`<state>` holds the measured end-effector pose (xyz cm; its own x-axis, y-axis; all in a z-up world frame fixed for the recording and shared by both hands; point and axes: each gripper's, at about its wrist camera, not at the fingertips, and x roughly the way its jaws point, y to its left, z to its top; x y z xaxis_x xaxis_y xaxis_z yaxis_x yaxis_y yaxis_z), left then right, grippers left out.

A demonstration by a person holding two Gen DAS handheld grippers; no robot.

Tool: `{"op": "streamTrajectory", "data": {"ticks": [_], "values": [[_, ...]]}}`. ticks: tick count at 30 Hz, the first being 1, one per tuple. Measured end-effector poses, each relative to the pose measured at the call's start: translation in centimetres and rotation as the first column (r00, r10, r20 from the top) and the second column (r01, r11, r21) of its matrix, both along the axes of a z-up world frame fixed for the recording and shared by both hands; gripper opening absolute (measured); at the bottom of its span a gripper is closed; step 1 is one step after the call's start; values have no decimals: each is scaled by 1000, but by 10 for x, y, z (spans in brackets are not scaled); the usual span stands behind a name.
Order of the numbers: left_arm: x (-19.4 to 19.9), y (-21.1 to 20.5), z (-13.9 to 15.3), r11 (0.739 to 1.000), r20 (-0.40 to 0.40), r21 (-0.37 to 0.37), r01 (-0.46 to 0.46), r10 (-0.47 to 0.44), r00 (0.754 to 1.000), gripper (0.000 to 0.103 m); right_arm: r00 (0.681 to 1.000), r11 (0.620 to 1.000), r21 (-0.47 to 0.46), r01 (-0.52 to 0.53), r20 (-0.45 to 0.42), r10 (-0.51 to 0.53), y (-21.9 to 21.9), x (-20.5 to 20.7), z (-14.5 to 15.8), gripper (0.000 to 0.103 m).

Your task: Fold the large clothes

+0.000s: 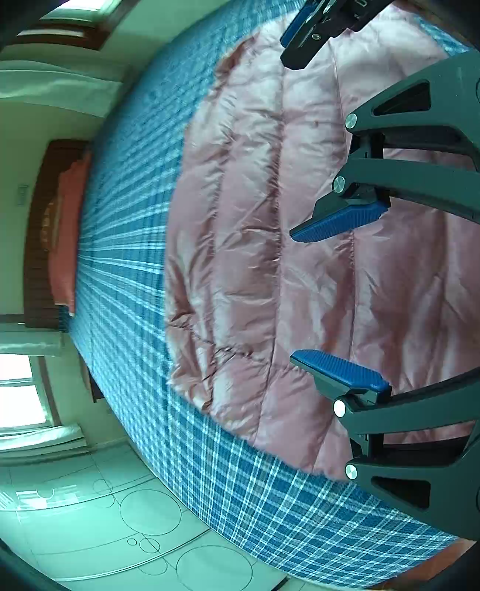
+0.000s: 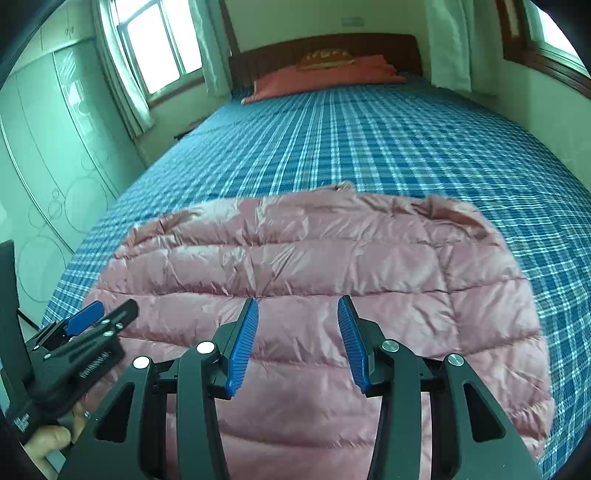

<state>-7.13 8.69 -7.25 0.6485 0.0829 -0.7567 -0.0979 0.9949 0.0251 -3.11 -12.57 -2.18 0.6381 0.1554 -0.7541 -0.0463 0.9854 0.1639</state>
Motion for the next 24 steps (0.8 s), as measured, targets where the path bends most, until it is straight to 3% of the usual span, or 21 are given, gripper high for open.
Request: {"op": "streamTrajectory", "data": {"ticks": [8,13,19,24], "values": [[13,-9,-31,998,-52,64,-7,11,999,60,997,998,-70,-9,-83,3,14,15,-42,45],[16,-12,-41,996,-51,84,-8,12,999,60,997,988,-153,-16,-74,4,25,13,-61,45],[14,-16,-45,994,-43,106,-6,11,999,60,997,987,-158,-12,-76,0,26,13,-63,45],[8,-21,-28,989,-26,149,10,-6,1000,59,998,989,-149,8,-67,-18,29,15,-39,45]]}}
